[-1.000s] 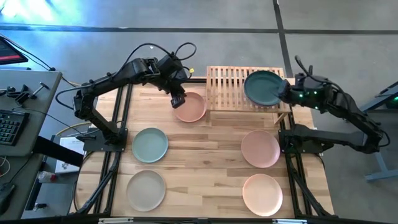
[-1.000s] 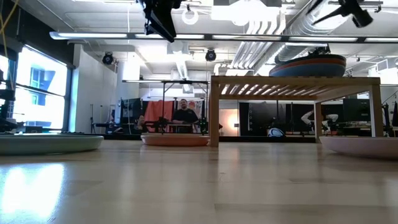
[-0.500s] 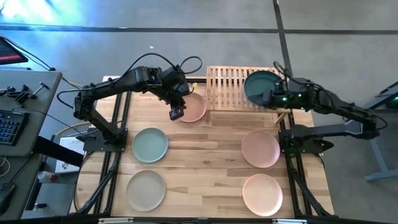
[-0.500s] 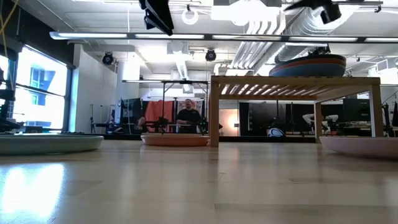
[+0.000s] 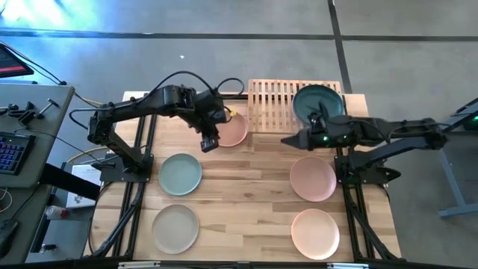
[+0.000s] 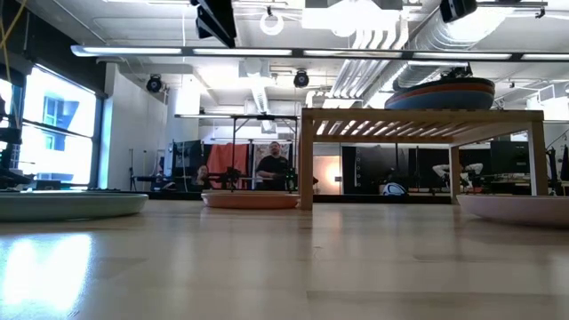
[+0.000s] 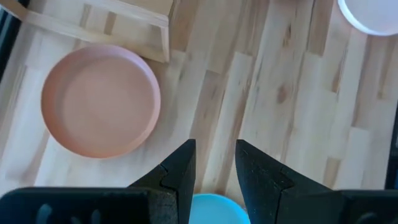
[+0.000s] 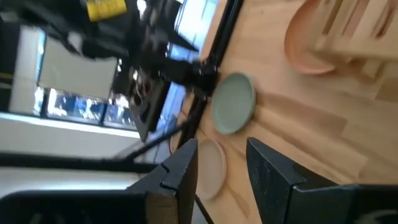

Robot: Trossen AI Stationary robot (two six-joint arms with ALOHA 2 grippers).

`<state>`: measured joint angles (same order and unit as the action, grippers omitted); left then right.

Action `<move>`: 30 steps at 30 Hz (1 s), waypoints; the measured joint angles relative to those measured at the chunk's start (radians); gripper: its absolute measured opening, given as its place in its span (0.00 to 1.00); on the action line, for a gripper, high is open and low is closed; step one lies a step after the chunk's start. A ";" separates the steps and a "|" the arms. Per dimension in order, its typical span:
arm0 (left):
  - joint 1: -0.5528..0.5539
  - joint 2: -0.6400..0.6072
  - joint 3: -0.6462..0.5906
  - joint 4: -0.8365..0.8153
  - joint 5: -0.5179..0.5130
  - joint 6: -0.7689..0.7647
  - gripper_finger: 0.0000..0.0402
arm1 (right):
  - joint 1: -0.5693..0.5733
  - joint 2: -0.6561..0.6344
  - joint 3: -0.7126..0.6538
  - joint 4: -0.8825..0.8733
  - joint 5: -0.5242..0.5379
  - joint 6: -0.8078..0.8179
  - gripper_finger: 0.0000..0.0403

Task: Place and stack plates onto a shelf
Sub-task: Stack the pink plate on the dark green plate on the shelf

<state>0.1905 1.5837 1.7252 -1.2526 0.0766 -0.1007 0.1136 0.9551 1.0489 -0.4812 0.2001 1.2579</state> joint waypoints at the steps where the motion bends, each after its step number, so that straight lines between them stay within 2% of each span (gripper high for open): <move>1: -0.004 0.000 0.000 0.000 0.000 -0.017 0.25 | 0.016 0.008 0.000 0.000 0.000 0.000 0.29; 21: -0.035 0.000 0.000 0.036 -0.004 -0.386 0.25 | 0.288 0.132 0.000 -0.014 -0.017 0.045 0.29; 30: -0.071 0.000 0.000 0.035 -0.008 -0.442 0.25 | 0.329 0.244 0.000 -0.193 -0.090 0.026 0.29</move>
<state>0.1196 1.5837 1.7252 -1.2171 0.0685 -0.5429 0.4427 1.1990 1.0485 -0.6746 0.1103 1.2838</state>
